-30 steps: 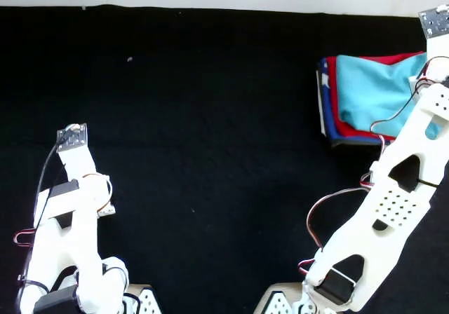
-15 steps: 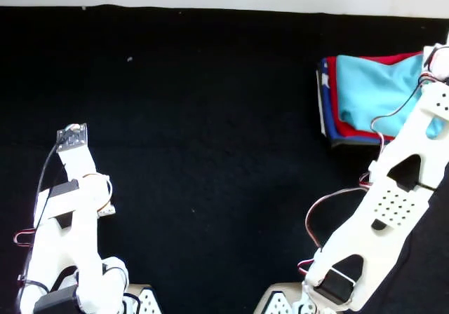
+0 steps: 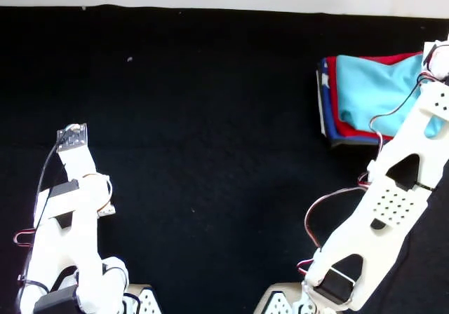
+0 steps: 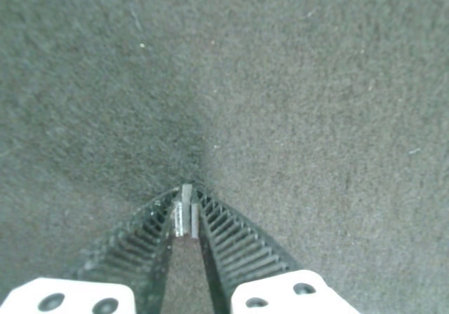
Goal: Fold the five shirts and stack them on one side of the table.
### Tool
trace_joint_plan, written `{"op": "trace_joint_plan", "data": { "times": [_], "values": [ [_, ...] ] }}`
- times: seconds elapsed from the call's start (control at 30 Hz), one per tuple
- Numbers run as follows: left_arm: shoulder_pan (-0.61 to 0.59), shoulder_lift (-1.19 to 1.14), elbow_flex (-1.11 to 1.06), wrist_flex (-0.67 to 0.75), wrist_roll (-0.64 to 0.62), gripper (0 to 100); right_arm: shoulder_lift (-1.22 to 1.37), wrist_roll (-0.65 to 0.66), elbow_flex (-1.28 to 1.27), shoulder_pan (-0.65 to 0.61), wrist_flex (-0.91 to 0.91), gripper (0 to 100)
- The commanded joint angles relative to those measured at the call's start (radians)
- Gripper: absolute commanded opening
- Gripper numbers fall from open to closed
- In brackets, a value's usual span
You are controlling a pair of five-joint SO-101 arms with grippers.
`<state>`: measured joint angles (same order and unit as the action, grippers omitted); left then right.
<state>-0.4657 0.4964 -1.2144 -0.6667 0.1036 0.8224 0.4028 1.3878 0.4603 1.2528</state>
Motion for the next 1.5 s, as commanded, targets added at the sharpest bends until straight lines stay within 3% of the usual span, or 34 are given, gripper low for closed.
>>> {"op": "trace_joint_plan", "data": {
  "times": [0.0, 0.43, 0.6, 0.73, 0.93, 1.17, 1.47],
  "values": [
    [0.004, -0.002, -0.001, 0.021, 0.003, 1, -0.010, -0.015, 0.027, -0.019, 0.005, 0.5],
    [0.004, -0.002, -0.001, 0.021, 0.003, 1, -0.015, -0.011, -0.314, 0.039, -0.239, 0.9],
    [0.004, -0.002, -0.001, 0.021, 0.003, 1, -0.050, -0.017, -0.196, 0.028, -0.085, 0.9],
    [0.004, -0.002, -0.001, 0.021, 0.003, 1, -0.090, -0.117, -0.035, 0.004, 0.051, 1.2],
    [0.004, -0.002, -0.002, 0.021, 0.003, 1, -0.139, -0.129, 0.099, -0.061, 0.263, 21.3],
    [0.004, -0.002, -0.002, 0.021, 0.003, 1, -0.200, -0.132, 0.263, -0.093, 0.513, 22.7],
    [0.004, -0.002, -0.005, 0.021, 0.003, 1, -0.351, -0.132, 0.226, -0.093, 0.515, 22.7]
  ]
}}
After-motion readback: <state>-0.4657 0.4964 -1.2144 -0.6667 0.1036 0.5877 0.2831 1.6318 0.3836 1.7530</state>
